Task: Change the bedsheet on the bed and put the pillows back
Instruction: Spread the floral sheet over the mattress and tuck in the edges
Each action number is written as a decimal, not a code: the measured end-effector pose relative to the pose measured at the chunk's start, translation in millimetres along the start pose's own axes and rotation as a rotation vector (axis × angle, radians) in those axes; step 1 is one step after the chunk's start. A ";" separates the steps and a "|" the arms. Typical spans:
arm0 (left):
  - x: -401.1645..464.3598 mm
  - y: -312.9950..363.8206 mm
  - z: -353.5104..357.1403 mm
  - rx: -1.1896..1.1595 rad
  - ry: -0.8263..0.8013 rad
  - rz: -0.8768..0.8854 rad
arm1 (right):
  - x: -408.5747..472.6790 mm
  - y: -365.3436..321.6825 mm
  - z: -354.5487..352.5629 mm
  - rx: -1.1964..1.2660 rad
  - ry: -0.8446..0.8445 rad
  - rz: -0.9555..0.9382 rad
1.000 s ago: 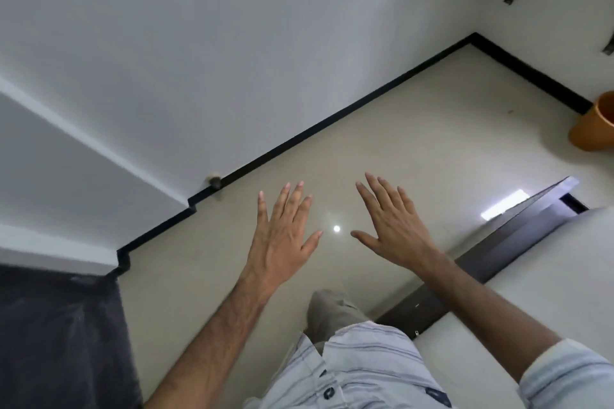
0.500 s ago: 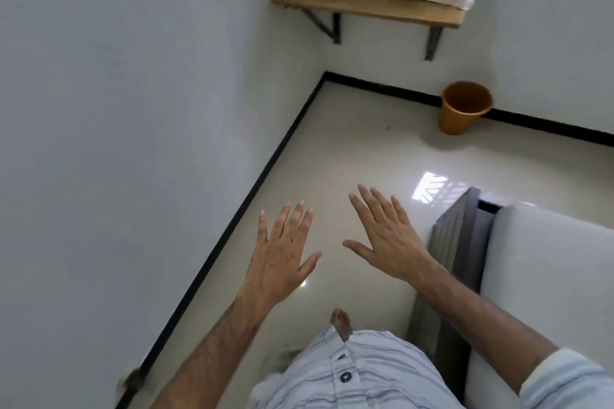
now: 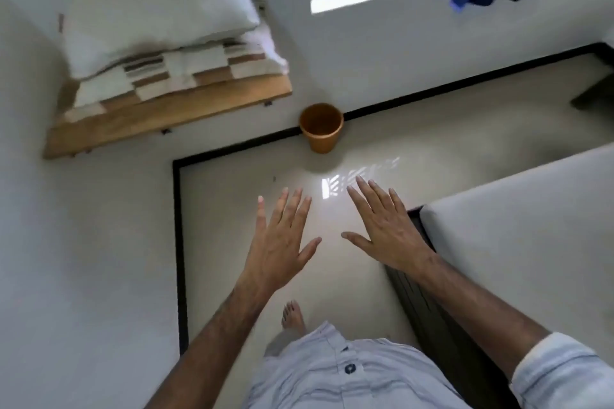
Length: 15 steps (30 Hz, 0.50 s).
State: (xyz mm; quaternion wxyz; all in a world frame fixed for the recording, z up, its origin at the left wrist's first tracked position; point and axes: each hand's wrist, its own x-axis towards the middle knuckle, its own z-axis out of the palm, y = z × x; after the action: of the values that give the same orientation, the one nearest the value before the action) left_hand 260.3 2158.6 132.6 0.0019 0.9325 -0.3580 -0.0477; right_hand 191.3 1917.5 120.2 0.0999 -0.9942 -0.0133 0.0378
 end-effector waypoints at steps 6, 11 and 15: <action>138.2 -47.5 -25.6 0.023 0.004 0.331 | 70.7 27.9 -20.8 0.030 0.116 0.303; 260.1 -47.0 -19.3 0.076 0.017 0.558 | 115.4 78.2 -13.8 0.058 0.180 0.533; 366.9 -24.9 -16.7 0.073 -0.015 0.694 | 151.1 136.5 -13.7 0.102 0.199 0.691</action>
State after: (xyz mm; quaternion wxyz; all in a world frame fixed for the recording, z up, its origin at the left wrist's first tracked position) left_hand 549.7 1931.6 116.2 -0.0178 0.7543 -0.6552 -0.0381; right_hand 345.5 1786.1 95.3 0.1315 -0.9325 0.3352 -0.0269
